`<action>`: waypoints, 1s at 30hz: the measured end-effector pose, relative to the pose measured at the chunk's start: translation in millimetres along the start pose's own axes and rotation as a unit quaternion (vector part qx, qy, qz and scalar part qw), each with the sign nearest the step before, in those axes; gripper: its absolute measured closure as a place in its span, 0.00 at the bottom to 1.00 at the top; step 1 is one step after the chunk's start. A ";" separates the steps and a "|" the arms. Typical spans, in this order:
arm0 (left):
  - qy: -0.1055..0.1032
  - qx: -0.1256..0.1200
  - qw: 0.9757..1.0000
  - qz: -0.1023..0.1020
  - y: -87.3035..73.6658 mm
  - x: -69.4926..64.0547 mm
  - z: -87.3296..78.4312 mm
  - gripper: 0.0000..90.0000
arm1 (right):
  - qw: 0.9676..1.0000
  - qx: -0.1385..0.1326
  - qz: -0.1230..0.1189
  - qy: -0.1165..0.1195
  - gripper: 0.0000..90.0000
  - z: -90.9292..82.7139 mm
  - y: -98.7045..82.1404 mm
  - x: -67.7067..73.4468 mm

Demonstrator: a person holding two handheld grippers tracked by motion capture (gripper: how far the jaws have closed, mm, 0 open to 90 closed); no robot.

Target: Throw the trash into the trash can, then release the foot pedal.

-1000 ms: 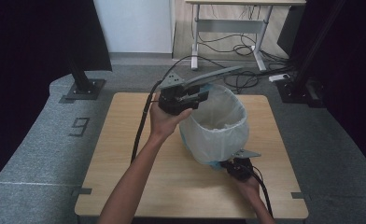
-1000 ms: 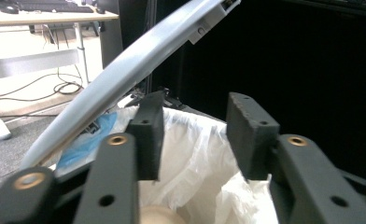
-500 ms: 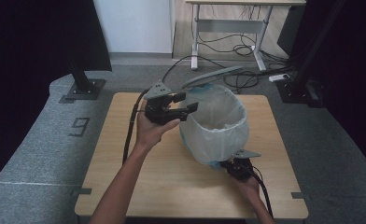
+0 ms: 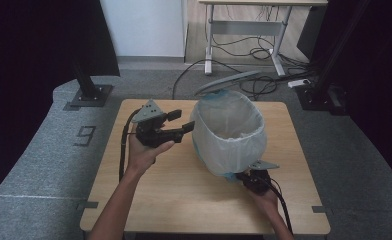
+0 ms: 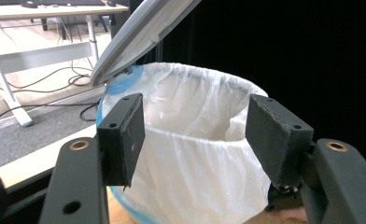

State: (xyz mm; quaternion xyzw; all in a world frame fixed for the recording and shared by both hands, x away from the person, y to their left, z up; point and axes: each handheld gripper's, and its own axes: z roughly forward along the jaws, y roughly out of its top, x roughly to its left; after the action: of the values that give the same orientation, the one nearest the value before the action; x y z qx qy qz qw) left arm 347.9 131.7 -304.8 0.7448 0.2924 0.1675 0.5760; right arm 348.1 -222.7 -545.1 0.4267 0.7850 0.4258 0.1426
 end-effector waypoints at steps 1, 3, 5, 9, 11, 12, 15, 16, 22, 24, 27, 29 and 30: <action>0.002 0.000 1.000 0.001 -4.3 0.4 -4.7 0.42 | 1.000 0.000 0.000 0.000 1.00 0.0 0.1 0.0; 0.004 0.001 1.000 0.002 -6.6 0.7 -6.6 0.42 | 1.000 0.000 0.000 0.000 1.00 0.0 0.0 -0.1; 0.007 0.005 1.000 0.001 -12.4 1.3 -10.3 0.42 | 1.000 0.000 0.000 0.000 1.00 0.0 0.0 -0.1; 0.017 0.013 1.000 0.000 -24.8 4.1 -15.8 0.42 | 1.000 0.000 0.001 0.001 1.00 0.0 0.0 -0.4; 0.022 0.018 1.000 0.002 -28.2 5.0 -17.7 0.42 | 1.000 0.000 0.000 0.001 1.00 0.0 0.0 -0.4; 0.022 0.018 1.000 0.002 -28.2 5.0 -17.7 0.42 | 1.000 0.000 0.000 0.001 1.00 0.0 0.0 -0.4; 0.028 0.022 0.999 0.005 -32.8 5.6 -21.4 0.42 | 1.000 -0.004 -0.002 0.002 0.99 0.1 -0.9 -0.3; 0.029 0.021 0.999 0.005 -34.0 5.6 -22.2 0.41 | 1.000 -0.004 0.001 0.005 0.98 0.1 -0.9 -0.6; 0.033 0.025 0.999 0.001 -46.0 6.5 -25.6 0.42 | 0.999 -0.014 0.026 0.037 0.80 -1.4 -1.6 -3.3; 0.034 0.027 0.999 0.000 -48.7 7.0 -25.7 0.41 | 0.999 -0.019 0.029 0.035 0.74 -2.4 -1.1 -2.6; 0.036 0.032 0.999 -0.006 -56.8 9.5 -25.5 0.41 | 0.999 -0.027 0.029 0.030 0.69 -5.7 -0.5 -0.9; 0.036 0.036 0.999 -0.012 -64.7 11.9 -25.9 0.42 | 0.998 -0.046 0.034 0.022 0.56 -11.6 1.1 0.6; 0.036 0.036 0.999 -0.012 -64.7 11.9 -25.9 0.42 | 0.998 -0.046 0.034 0.022 0.56 -11.6 1.1 0.6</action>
State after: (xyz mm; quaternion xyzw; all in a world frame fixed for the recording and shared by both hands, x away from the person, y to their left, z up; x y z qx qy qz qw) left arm 326.2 169.6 -360.4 0.7546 0.3281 0.1769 0.5400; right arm 341.6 -228.2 -537.2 0.4368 0.7525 0.4755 0.1301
